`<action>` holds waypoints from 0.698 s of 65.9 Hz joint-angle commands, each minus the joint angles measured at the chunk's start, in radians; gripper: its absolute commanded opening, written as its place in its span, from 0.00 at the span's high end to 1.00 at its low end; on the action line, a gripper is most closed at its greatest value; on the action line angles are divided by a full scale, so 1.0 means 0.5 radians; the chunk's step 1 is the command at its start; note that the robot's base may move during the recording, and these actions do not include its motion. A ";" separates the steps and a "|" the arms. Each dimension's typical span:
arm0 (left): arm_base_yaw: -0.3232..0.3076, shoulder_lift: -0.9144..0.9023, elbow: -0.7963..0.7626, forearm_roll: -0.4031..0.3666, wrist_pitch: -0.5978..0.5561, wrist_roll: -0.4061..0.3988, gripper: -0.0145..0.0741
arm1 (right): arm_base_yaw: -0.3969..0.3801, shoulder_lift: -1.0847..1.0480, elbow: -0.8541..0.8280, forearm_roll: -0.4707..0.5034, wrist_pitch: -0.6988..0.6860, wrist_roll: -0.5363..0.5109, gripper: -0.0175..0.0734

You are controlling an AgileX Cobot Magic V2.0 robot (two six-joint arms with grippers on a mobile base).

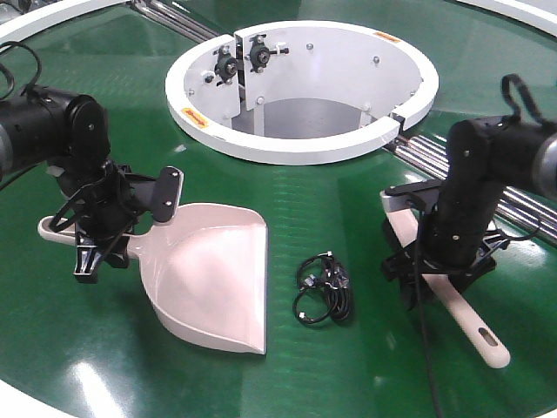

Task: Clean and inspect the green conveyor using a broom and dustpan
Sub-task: 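Reach the right gripper down and grasp the pink brush handle, then lift the brush and move it toward the black cable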

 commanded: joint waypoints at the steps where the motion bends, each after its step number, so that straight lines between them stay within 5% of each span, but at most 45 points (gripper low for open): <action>1: -0.010 -0.098 -0.060 -0.002 0.004 -0.009 0.85 | -0.004 -0.062 -0.056 -0.049 -0.006 0.049 0.23; 23: -0.010 -0.098 -0.060 0.000 0.004 -0.009 0.85 | -0.004 0.036 -0.049 -0.087 -0.019 0.123 0.31; 46: -0.010 -0.098 -0.060 0.000 0.004 -0.009 0.85 | -0.004 0.037 -0.049 -0.095 -0.028 0.171 0.80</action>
